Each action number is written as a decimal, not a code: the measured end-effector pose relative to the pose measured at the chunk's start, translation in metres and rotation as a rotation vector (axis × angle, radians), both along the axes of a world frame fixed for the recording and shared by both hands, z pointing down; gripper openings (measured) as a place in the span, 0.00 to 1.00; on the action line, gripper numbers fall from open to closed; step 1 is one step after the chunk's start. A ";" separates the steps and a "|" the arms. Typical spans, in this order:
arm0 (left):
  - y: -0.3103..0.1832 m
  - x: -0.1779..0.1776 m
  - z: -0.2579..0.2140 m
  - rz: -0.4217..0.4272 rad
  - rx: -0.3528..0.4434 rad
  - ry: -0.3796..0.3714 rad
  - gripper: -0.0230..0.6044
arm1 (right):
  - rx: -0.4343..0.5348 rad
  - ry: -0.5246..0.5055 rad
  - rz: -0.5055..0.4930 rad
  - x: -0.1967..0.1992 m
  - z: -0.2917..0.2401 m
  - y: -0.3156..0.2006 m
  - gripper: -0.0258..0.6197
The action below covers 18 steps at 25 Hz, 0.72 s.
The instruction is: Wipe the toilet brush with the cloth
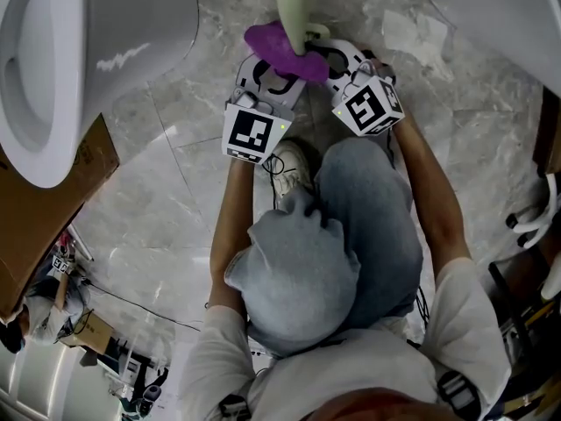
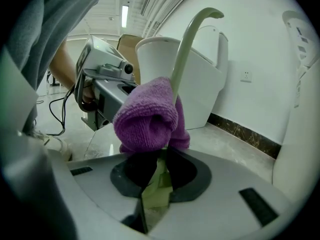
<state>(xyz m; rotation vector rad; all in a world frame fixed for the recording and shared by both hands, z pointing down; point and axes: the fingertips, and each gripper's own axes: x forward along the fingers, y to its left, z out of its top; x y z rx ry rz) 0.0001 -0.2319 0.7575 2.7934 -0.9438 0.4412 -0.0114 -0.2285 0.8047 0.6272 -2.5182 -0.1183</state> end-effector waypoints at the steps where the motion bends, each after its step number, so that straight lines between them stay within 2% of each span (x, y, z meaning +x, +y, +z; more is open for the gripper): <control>1: -0.001 0.001 0.001 0.000 0.003 0.000 0.33 | 0.002 0.003 -0.005 0.000 0.000 0.000 0.13; 4: -0.003 0.004 -0.001 -0.010 0.012 -0.002 0.24 | 0.011 0.006 -0.015 0.000 -0.002 -0.002 0.13; 6: -0.003 0.004 -0.002 -0.018 0.009 -0.005 0.22 | 0.007 0.007 -0.018 0.000 -0.003 -0.001 0.13; 18: -0.003 0.000 -0.034 -0.017 -0.002 0.014 0.21 | -0.005 0.009 -0.021 -0.001 0.001 -0.001 0.13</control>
